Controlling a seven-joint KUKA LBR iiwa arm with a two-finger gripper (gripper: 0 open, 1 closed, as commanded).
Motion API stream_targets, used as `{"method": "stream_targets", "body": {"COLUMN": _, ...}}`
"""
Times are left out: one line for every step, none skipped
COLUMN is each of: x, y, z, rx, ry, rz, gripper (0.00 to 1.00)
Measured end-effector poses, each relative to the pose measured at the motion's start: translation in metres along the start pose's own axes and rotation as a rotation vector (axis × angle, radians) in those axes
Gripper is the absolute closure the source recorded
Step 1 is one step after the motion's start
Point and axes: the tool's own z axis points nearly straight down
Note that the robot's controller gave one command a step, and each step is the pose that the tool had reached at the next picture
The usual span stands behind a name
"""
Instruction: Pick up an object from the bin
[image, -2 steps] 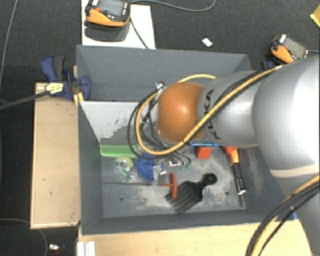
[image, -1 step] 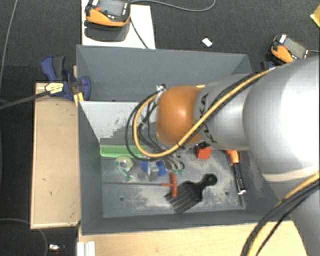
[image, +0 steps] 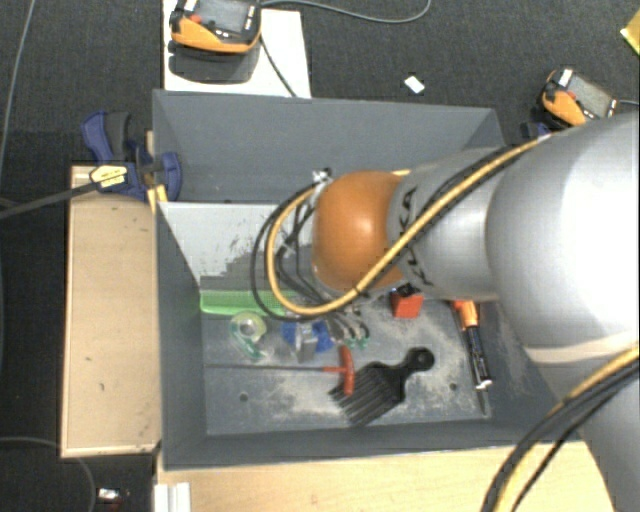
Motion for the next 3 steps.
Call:
{"method": "stream_targets", "body": {"x": 0.001, "y": 0.000, "z": -0.021, "rx": 0.000, "ry": 0.002, "rz": 0.001, "gripper": 1.00}}
{"method": "stream_targets", "body": {"x": 0.000, "y": 0.000, "z": -0.039, "rx": -0.001, "ry": -0.003, "rz": 0.003, "gripper": 1.00}}
{"method": "stream_targets", "body": {"x": 0.000, "y": 0.000, "z": -0.061, "rx": -0.001, "ry": -0.003, "rz": 0.004, "gripper": 1.00}}
